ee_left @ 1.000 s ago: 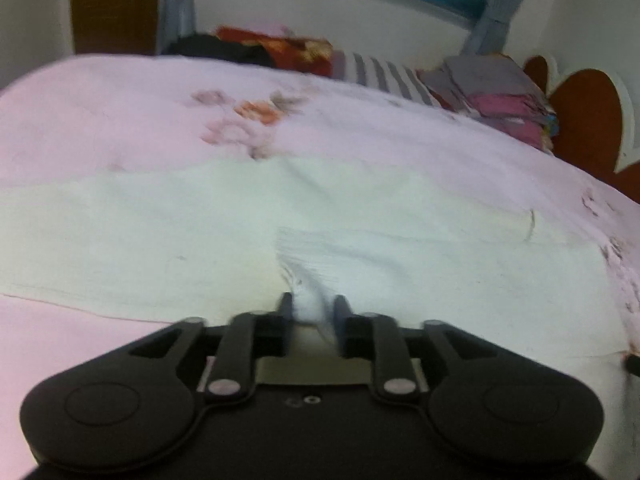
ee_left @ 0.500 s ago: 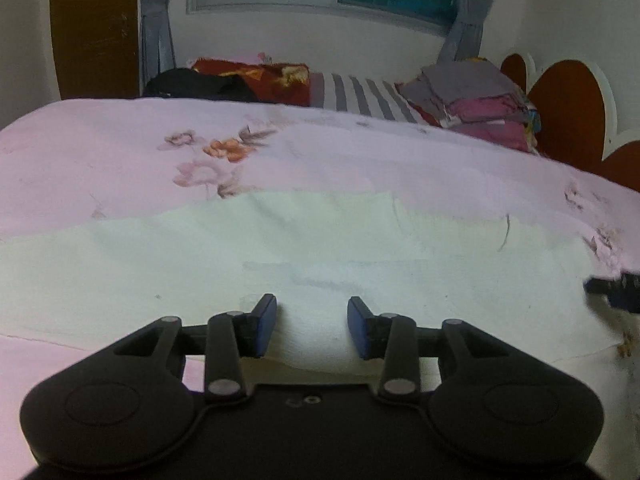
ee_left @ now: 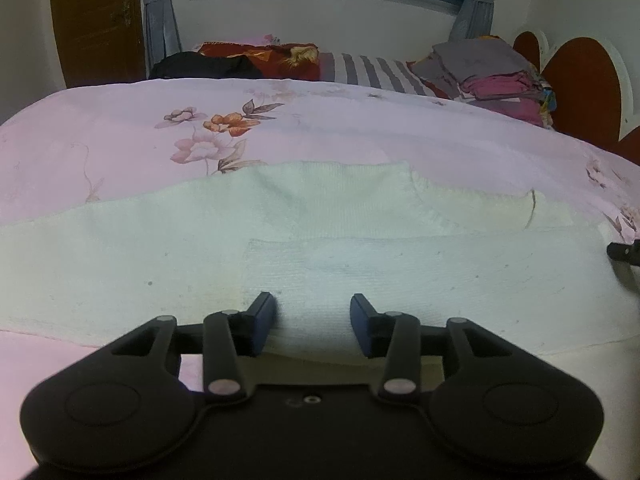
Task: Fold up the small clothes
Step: 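Open the right gripper and release the folded sleeve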
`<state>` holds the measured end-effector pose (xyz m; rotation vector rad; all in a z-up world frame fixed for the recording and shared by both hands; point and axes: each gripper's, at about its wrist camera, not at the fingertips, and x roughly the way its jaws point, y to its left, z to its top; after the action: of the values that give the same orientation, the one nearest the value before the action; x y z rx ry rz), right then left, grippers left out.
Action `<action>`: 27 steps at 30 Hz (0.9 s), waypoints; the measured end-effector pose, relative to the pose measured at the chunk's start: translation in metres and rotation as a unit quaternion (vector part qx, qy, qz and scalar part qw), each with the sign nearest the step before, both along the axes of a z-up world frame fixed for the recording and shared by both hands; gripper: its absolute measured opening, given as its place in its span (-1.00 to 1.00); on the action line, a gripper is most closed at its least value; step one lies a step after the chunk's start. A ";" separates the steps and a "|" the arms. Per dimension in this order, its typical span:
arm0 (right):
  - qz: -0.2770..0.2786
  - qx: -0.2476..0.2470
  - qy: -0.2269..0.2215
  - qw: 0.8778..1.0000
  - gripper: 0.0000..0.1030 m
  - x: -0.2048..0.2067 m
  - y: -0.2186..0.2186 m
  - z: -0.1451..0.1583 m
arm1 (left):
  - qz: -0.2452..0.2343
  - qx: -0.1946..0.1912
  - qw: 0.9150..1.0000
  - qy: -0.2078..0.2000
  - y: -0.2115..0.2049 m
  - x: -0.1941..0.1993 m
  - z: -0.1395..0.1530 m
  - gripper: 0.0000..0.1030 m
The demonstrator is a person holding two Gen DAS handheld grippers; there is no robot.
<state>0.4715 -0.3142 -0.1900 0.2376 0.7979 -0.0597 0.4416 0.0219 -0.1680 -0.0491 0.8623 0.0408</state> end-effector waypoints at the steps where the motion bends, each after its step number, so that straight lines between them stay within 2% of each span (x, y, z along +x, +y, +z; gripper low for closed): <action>1: 0.003 -0.003 0.001 1.000 -0.87 0.000 0.001 0.003 | 0.000 -0.004 1.000 0.002 0.000 0.000 0.003 -0.15; 4: -0.002 -0.006 -0.021 1.000 -0.85 -0.014 0.001 0.020 | 0.003 -0.014 1.000 0.000 0.005 -0.004 0.011 -0.09; 8: 0.035 -0.010 -0.042 0.998 -0.80 -0.041 0.026 0.039 | 0.008 -0.004 1.000 -0.013 0.018 -0.020 0.025 0.17; 10: 0.057 -0.009 -0.045 0.997 -0.55 -0.051 0.045 0.043 | 0.018 -0.003 1.000 -0.015 0.028 -0.030 0.031 0.19; 11: 0.067 -0.006 -0.044 0.997 -0.32 -0.052 0.053 0.043 | 0.025 -0.004 1.000 -0.014 0.036 -0.034 0.033 0.19; 12: 0.078 0.001 -0.041 0.996 -0.21 -0.055 0.063 0.043 | 0.033 -0.008 0.999 -0.012 0.045 -0.039 0.035 0.19; 17: 0.129 0.029 -0.030 0.991 -0.21 -0.064 0.114 0.040 | 0.096 -0.013 0.995 -0.014 0.107 -0.066 0.041 0.19; 21: 0.176 0.040 -0.028 0.983 -0.21 -0.069 0.163 0.045 | 0.162 -0.030 0.986 -0.004 0.166 -0.085 0.037 0.18; 27: 0.231 0.055 -0.029 0.971 -0.21 -0.069 0.229 0.049 | 0.256 -0.069 0.964 -0.001 0.247 -0.106 0.028 0.15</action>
<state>0.4020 -0.0851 -0.1405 0.1519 0.7817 0.4296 0.3361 0.2689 -0.1397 -0.4028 0.8311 0.4651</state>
